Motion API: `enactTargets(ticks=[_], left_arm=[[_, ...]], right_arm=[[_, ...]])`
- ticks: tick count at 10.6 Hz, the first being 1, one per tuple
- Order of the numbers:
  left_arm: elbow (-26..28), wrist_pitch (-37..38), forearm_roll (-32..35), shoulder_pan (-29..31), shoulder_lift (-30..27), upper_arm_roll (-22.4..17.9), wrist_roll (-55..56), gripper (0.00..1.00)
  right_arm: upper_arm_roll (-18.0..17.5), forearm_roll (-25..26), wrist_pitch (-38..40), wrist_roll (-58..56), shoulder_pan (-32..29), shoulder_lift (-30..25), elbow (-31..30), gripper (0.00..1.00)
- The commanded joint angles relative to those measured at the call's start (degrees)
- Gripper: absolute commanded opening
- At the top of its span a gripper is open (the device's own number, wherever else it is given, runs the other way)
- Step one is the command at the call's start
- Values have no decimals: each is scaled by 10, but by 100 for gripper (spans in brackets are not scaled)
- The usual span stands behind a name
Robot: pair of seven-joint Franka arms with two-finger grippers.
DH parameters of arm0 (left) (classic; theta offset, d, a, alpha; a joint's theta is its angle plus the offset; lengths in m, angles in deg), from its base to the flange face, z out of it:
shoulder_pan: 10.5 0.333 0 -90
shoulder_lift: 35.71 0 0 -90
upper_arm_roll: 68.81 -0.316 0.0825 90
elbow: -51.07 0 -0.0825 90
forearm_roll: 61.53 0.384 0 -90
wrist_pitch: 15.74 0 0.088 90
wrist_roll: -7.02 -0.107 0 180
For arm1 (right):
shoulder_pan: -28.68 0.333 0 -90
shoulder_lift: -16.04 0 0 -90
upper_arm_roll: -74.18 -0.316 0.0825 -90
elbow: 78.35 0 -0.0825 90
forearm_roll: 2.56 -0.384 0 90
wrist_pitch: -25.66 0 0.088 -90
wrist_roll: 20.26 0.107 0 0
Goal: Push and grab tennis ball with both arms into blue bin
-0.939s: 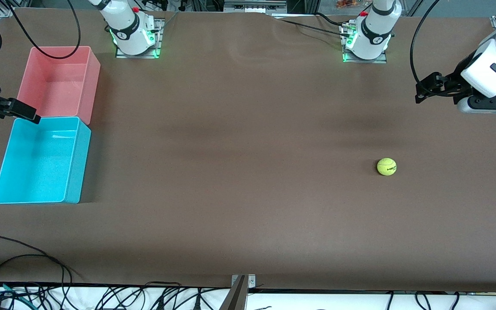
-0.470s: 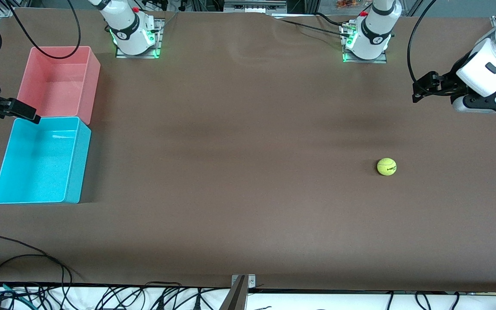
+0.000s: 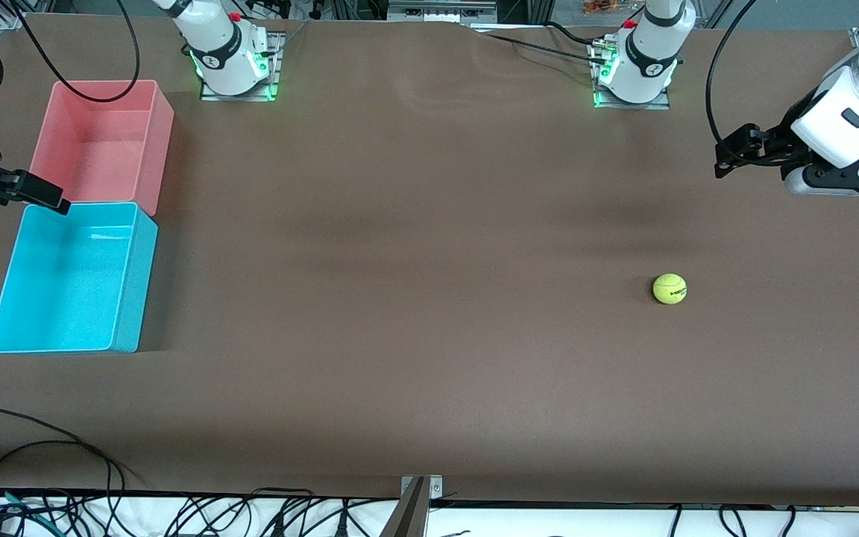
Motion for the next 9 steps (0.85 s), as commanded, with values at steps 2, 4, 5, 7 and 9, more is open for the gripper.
enactTargets(ticks=[2, 4, 5, 7, 9], left_arm=[[-8, 10, -4, 4, 0, -5, 0, 100], [-8, 10, -4, 4, -1, -4, 0, 100], [-8, 10, -4, 4, -1, -4, 0, 100], [-8, 10, -4, 5, 0, -6, 0, 100], [-8, 10, -4, 5, -1, -6, 0, 100]], right_arm=[[4, -8, 14, 1, 3, 3, 14, 100], [5, -9, 30, -2, 2, 3, 19, 100], [4, -10, 31, -2, 1, 4, 27, 100], [4, -10, 30, 0, 2, 5, 27, 100], [4, -10, 29, 1, 1, 5, 27, 100]])
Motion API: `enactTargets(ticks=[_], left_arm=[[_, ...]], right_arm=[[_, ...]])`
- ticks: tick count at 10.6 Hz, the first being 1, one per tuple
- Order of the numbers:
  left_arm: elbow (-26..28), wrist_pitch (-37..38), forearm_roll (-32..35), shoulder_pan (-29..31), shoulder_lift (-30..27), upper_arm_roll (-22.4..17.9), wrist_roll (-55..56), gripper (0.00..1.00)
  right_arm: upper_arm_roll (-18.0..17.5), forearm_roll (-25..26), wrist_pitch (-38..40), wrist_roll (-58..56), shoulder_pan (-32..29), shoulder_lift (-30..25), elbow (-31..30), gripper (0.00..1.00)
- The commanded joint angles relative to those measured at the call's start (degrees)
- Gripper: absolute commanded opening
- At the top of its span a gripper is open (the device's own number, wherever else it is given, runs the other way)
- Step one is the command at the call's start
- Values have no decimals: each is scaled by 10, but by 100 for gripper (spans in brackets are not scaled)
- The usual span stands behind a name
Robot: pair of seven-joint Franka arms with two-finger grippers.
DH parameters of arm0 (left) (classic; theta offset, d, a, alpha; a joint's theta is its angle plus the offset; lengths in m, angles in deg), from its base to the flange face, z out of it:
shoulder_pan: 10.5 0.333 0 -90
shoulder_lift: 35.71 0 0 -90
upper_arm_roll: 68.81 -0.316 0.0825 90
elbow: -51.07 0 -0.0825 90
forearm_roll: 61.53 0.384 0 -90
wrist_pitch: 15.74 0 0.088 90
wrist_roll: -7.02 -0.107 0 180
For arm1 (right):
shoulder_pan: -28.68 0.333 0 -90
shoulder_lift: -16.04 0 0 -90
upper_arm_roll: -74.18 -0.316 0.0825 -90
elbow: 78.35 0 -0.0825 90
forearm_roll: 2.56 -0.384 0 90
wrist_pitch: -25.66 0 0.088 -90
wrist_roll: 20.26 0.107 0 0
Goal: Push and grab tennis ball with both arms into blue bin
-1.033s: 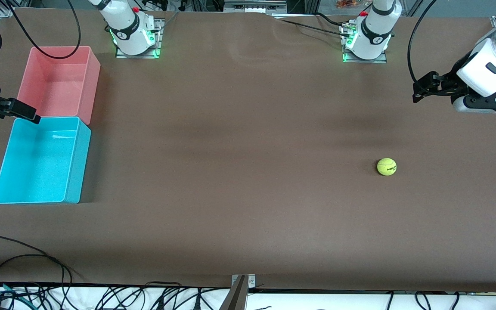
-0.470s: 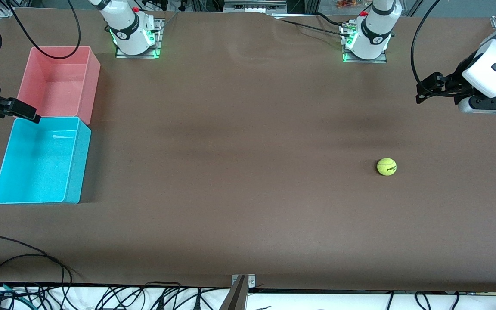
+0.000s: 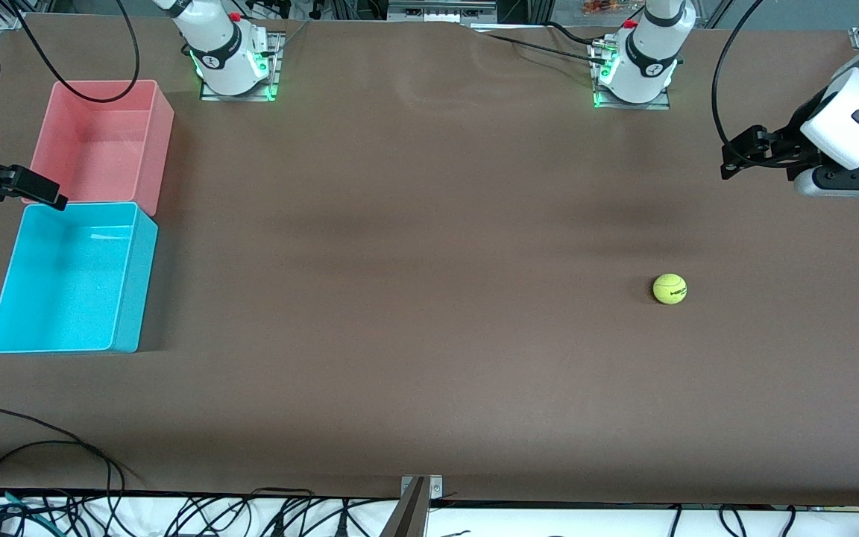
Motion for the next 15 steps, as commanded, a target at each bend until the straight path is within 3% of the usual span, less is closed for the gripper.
enactTargets(ticks=[1, 15], left_arm=[[-8, 10, -4, 2, -1, 0, 0, 100], [-8, 10, 4, 2, 0, 2, 0, 100]], right_arm=[[4, -10, 12, 2, 1, 5, 16, 100], [4, -11, 14, 0, 2, 11, 16, 100]])
